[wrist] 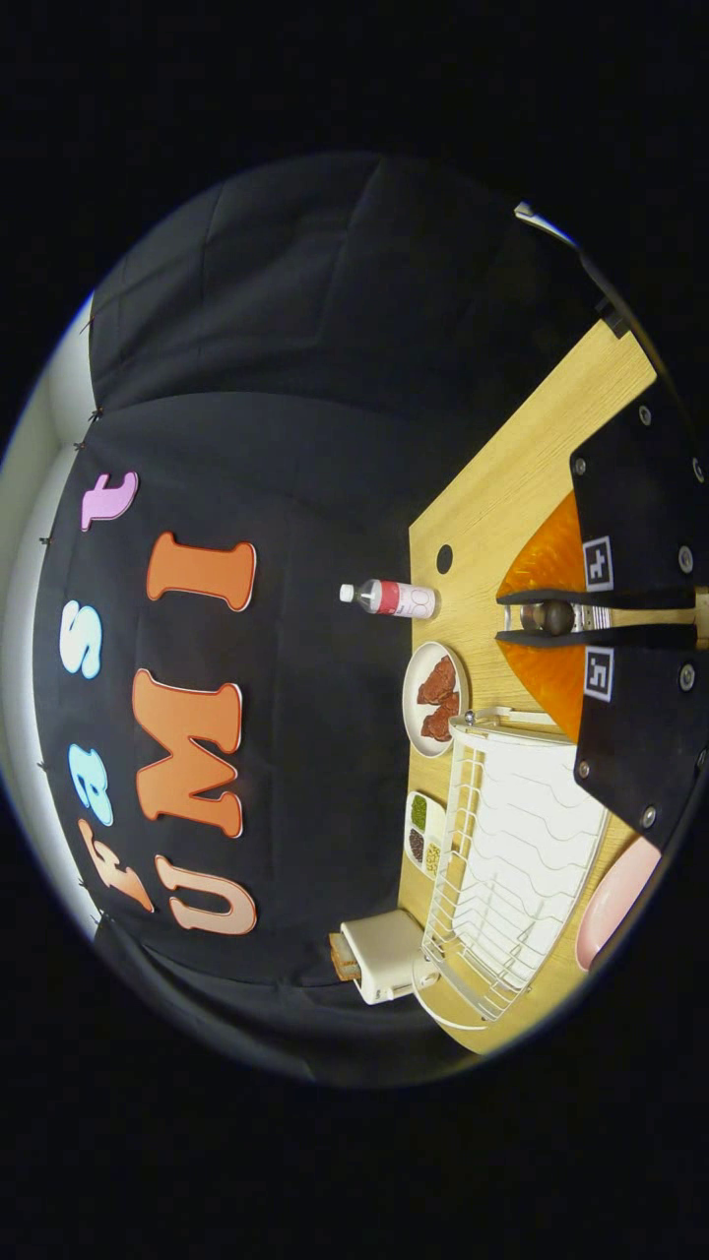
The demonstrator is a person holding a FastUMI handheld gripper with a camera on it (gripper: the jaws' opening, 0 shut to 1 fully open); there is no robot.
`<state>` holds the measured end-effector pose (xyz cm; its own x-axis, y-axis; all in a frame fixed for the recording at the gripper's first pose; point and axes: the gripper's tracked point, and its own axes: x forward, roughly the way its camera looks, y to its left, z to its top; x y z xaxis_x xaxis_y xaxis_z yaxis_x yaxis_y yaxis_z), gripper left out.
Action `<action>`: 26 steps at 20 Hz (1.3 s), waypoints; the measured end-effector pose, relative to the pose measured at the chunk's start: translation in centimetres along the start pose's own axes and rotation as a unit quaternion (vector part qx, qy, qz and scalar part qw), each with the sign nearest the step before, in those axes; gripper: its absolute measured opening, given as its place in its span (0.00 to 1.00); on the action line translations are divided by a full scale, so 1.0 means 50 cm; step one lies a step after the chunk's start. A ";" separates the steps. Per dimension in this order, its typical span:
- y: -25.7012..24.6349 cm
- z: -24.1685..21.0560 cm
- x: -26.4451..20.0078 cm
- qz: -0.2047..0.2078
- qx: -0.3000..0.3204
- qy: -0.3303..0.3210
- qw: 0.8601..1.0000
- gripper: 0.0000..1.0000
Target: Take the plate from the dish rack, then take the spoon from the basket and place it into the plate.
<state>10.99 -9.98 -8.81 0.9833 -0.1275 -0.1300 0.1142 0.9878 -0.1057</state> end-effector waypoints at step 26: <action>0.343 -0.047 -0.316 0.134 -0.012 0.002 0.991 0.06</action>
<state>-2.90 8.74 -10.89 0.9774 0.1386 -0.1596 -0.1542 0.9840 -0.0896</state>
